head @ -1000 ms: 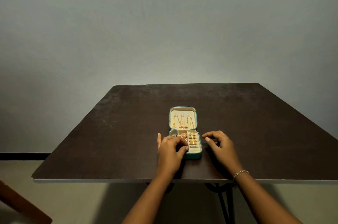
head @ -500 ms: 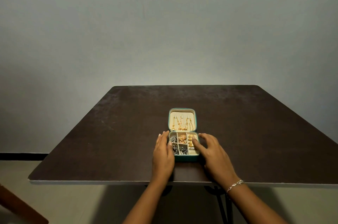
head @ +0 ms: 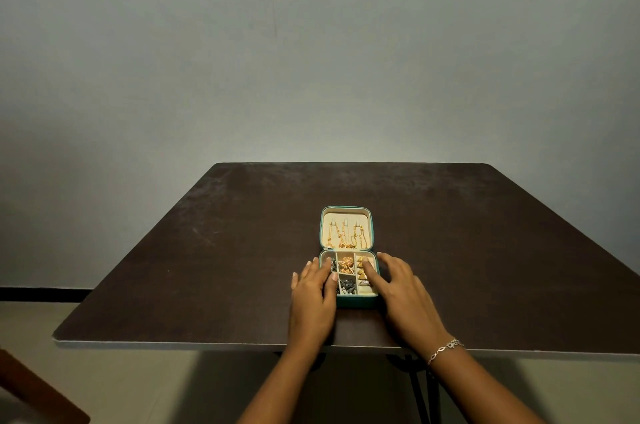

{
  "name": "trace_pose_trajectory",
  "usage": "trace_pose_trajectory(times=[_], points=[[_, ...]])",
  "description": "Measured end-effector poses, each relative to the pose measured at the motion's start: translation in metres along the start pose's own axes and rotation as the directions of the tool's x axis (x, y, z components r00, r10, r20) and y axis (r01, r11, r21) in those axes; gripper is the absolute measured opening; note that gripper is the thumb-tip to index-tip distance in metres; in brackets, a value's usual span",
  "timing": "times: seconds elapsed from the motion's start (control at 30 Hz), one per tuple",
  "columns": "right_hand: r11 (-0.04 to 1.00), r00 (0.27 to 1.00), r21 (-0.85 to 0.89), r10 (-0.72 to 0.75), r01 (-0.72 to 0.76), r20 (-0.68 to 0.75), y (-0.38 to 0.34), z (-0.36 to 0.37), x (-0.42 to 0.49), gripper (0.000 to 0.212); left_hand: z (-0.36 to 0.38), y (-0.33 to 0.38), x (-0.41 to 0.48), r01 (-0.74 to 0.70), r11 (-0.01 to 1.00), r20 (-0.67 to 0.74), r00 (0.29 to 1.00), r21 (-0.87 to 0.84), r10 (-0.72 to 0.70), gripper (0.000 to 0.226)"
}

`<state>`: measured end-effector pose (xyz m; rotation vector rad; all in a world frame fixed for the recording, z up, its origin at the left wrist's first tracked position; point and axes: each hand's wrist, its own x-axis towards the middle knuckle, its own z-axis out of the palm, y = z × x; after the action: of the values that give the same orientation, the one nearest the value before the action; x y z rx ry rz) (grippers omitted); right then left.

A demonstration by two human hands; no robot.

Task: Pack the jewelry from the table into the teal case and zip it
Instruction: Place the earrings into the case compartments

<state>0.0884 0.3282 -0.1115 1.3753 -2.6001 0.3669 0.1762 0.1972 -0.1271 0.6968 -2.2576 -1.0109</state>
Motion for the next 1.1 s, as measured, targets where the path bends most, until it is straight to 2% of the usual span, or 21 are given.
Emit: trace_pose_trajectory(times=[0.17,0.3,0.4,0.5,0.53,0.63,0.7,0.9,1.1], points=[[0.999,0.998,-0.023,0.042,-0.041,0.039,0.002,0.0,0.004,0.073,0.002,-0.001,-0.001,0.006,0.999,0.017,1.0,0.053,-0.007,0.04],[0.998,0.996,-0.002,0.064,-0.064,0.06,0.006,0.004,0.014,0.065,0.002,0.0,-0.002,-0.009,0.998,0.018,1.0,0.064,0.008,0.043],[0.984,0.988,0.109,0.136,-0.143,0.067,0.008,0.007,0.018,0.061,0.002,-0.001,-0.002,-0.026,0.996,0.023,0.999,0.088,0.024,0.044],[0.992,0.994,0.077,0.097,-0.101,0.055,0.011,0.008,0.015,0.075,0.002,-0.002,-0.003,-0.063,0.991,0.019,0.998,0.119,0.062,0.045],[0.991,0.995,0.088,0.095,-0.098,0.037,0.011,0.009,0.014,0.078,0.002,-0.001,-0.004,-0.088,0.988,0.018,0.996,0.128,0.086,0.05],[0.986,0.995,0.136,0.098,-0.096,-0.006,0.012,0.011,0.01,0.078,0.004,0.003,-0.004,-0.19,0.966,0.038,0.982,0.173,0.186,0.095],[0.984,0.994,0.142,0.106,-0.105,-0.001,0.011,0.011,0.009,0.072,0.005,0.005,-0.003,-0.217,0.948,0.067,0.976,0.233,0.207,0.107],[0.982,0.994,0.157,0.111,-0.108,-0.007,0.01,0.012,0.007,0.059,0.009,0.012,0.0,-0.259,0.904,0.108,0.966,0.341,0.236,0.111],[0.983,0.993,0.144,0.116,-0.115,-0.002,0.011,0.013,0.007,0.059,0.008,0.016,-0.003,-0.297,0.873,0.141,0.955,0.386,0.262,0.111]])
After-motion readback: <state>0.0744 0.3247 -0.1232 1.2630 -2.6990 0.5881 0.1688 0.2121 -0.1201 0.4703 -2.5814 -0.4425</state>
